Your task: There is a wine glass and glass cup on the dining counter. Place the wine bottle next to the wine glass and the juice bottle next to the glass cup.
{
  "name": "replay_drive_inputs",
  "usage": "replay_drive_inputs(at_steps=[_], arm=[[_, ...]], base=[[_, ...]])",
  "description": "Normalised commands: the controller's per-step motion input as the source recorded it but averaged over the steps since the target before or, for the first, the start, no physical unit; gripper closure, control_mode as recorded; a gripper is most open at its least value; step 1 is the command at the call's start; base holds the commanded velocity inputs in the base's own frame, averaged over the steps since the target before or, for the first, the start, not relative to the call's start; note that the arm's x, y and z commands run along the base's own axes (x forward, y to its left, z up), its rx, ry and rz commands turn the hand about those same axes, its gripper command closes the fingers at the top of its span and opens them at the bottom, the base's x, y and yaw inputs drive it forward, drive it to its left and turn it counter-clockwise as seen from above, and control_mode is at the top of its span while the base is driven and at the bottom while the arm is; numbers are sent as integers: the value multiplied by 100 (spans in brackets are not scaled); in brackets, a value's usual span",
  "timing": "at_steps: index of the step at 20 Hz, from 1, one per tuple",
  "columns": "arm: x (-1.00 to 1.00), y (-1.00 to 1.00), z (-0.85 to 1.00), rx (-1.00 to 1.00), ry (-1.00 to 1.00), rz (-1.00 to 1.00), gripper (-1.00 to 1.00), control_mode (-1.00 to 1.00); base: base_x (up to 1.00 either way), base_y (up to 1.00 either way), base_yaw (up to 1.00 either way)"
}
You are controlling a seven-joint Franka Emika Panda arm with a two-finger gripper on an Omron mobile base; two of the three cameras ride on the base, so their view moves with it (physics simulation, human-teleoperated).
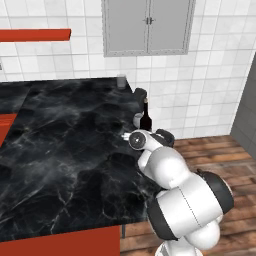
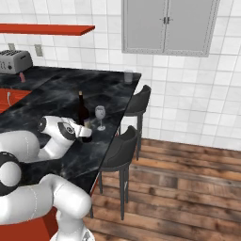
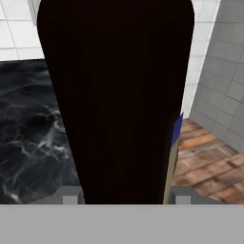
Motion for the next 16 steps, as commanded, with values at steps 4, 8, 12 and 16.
replay_drive_inputs(at_steps=[4,8,12,16], arm=[[12,0,-13,0,-2,0,100,-100],[16,0,-11,0,-1,0,100,-100],[18,0,-8,0,0,0,100,-100],[14,0,-15,0,0,0,100,-100]], base=[[0,0,0],[0,0,0],[0,0,0],[0,0,0]])
